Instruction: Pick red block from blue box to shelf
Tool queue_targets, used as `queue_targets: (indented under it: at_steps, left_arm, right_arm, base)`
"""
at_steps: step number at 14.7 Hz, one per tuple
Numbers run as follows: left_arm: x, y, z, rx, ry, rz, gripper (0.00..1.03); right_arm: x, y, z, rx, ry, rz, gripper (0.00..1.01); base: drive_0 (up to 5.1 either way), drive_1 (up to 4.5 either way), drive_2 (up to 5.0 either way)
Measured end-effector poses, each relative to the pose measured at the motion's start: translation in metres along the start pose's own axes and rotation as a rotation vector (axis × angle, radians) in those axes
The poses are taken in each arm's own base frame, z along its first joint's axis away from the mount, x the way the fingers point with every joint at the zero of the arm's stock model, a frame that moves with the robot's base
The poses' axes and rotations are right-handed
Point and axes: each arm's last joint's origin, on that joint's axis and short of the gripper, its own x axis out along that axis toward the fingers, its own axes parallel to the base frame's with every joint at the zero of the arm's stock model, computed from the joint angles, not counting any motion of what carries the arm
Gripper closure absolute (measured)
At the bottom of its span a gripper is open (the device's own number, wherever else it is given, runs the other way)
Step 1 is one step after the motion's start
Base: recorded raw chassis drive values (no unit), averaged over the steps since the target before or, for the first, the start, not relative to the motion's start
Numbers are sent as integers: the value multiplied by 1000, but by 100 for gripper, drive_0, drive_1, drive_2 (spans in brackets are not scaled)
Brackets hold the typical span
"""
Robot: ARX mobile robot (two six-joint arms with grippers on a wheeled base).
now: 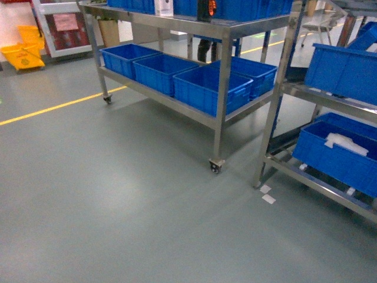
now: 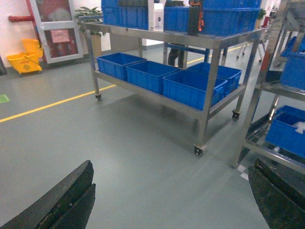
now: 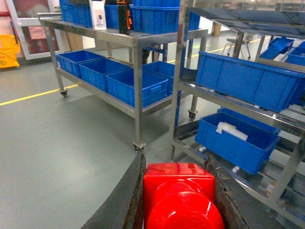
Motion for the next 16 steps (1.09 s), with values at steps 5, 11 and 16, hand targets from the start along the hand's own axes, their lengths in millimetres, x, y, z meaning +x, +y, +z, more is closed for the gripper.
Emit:
queue_targets:
  at_steps: [5,11,16]
  left_arm:
    - [0,0,0,0,0,0,5]
    - [0,0,0,0,0,0,5]
    - [0,0,0,0,0,0,5]
  right_arm:
    - [0,0,0,0,0,0,74]
    - [0,0,0,0,0,0,74]
    - [0,0,0,0,0,0,74]
  base:
    - [-163,-163,-163]
    - [-164,-164,-164]
    - [-159,-159,-159]
